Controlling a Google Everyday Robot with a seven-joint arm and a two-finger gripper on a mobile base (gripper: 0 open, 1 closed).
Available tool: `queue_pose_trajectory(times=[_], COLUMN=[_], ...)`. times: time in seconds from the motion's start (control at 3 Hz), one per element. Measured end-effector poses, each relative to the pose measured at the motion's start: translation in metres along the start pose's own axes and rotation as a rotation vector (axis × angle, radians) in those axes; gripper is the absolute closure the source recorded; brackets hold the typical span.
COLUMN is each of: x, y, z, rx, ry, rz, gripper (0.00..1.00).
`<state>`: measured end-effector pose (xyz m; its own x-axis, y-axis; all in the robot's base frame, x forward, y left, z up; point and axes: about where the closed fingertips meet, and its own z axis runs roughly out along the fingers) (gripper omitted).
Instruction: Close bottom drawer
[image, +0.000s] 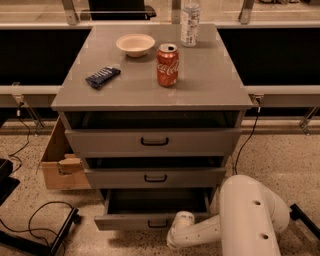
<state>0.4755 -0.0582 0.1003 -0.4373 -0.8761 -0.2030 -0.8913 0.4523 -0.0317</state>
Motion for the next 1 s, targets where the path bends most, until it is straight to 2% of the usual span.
queue_pose_trajectory(times=[0.33, 0.67, 1.0], x=[0.000, 0.004, 0.005], y=[-0.022, -0.070, -0.080], z=[0.016, 0.024, 0.023], rx=[0.040, 0.106, 0.121], ry=[0.009, 0.020, 0.024], rz=[-0.008, -0.007, -0.008], gripper=[1.00, 1.00, 1.00])
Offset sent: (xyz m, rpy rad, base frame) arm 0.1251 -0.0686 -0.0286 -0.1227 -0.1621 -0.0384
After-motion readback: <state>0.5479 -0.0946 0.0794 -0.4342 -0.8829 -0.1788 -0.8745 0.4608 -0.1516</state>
